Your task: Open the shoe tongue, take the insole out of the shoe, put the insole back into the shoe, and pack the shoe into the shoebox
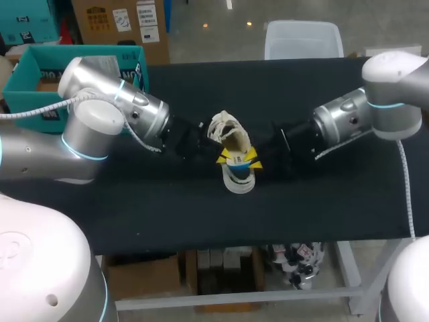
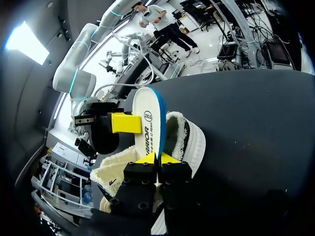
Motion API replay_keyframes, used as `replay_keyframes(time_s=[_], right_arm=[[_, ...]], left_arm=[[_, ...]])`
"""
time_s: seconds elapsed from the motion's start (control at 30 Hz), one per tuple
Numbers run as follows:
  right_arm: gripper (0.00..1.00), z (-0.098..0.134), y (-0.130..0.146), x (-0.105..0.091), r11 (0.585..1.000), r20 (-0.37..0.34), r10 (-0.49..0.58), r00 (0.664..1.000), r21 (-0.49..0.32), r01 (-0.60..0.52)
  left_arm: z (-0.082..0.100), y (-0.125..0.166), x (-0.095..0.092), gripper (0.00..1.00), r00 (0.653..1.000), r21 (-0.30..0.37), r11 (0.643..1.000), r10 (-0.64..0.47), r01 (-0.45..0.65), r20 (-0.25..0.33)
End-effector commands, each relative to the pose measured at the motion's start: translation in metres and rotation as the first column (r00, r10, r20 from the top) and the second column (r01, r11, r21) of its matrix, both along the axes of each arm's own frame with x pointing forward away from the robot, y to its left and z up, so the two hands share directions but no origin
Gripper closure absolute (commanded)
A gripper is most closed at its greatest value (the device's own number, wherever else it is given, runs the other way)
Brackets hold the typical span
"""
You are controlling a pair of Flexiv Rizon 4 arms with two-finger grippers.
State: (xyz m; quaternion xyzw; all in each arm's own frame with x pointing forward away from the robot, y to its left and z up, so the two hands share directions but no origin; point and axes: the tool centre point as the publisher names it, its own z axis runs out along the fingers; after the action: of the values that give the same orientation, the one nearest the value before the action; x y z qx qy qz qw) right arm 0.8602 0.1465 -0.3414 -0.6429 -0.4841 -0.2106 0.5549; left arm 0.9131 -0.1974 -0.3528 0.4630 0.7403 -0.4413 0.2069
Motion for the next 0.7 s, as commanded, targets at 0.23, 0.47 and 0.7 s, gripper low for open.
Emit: replay_keyframes(time_s=[0.23, 0.47, 0.7], right_arm=[[1.0, -0.001, 0.006, 0.004, 1.0, -0.005, 0.024, 1.0, 0.01, -0.024], [1.0, 0.0, 0.005, 0.004, 1.0, -0.002, 0.023, 1.0, 0.007, -0.023], [1.0, -0.003, 0.007, 0.009, 1.0, -0.008, 0.027, 1.0, -0.003, -0.027]], left_arm=[[0.004, 0.002, -0.006, 0.5, 1.0, -0.012, 1.0, 0.016, -0.016, 0.003], [0.016, 0.004, -0.019, 0.6, 1.0, -0.058, 0.998, -0.015, 0.016, 0.017], [0.011, -0.004, -0.017, 1.0, 0.999, -0.045, 0.998, -0.032, 0.033, 0.023]])
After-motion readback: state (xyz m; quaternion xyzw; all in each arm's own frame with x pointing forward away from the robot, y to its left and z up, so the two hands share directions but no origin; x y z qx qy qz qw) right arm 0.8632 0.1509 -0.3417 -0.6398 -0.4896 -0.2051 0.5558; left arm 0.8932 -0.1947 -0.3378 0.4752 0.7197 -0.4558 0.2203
